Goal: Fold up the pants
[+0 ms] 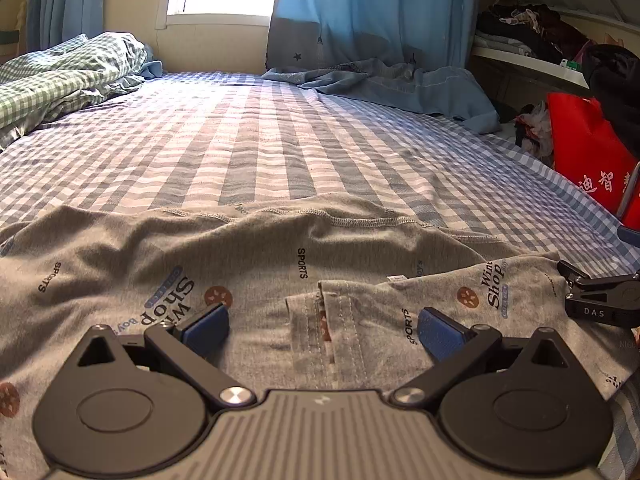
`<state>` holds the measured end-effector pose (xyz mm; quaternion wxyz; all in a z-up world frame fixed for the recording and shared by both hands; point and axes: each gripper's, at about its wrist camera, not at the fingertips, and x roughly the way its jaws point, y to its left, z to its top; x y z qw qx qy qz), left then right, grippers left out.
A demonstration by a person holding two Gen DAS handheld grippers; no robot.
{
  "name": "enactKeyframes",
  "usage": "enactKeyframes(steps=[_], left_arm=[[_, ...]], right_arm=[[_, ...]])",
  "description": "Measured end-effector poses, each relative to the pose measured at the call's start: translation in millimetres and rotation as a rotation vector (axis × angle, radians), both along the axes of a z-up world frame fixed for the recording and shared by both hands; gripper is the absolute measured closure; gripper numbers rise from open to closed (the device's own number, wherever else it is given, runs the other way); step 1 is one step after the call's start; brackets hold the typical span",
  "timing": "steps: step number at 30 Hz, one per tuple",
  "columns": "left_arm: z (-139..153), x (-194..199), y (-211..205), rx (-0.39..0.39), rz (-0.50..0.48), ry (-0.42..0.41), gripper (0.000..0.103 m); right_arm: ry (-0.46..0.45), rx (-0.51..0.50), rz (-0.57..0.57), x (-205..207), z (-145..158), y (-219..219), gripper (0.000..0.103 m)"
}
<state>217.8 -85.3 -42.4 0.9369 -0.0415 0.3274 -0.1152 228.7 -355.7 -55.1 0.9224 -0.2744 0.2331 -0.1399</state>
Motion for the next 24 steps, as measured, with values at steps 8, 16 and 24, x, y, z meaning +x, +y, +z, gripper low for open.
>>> enactKeyframes(steps=[8,16,24], left_arm=[[2,-1,3,-0.026,0.002,-0.002,0.000],[12,-19,30,-0.060,0.092,-0.005,0.000],[22,-29,48,-0.037,0.087,0.015,0.000]], right_arm=[[-0.103,0.002,-0.030,-24,12,17,0.001],[-0.093,0.067,0.110,-72,4,73,0.001],[-0.052,0.086,0.072,-65,6,84,0.001]])
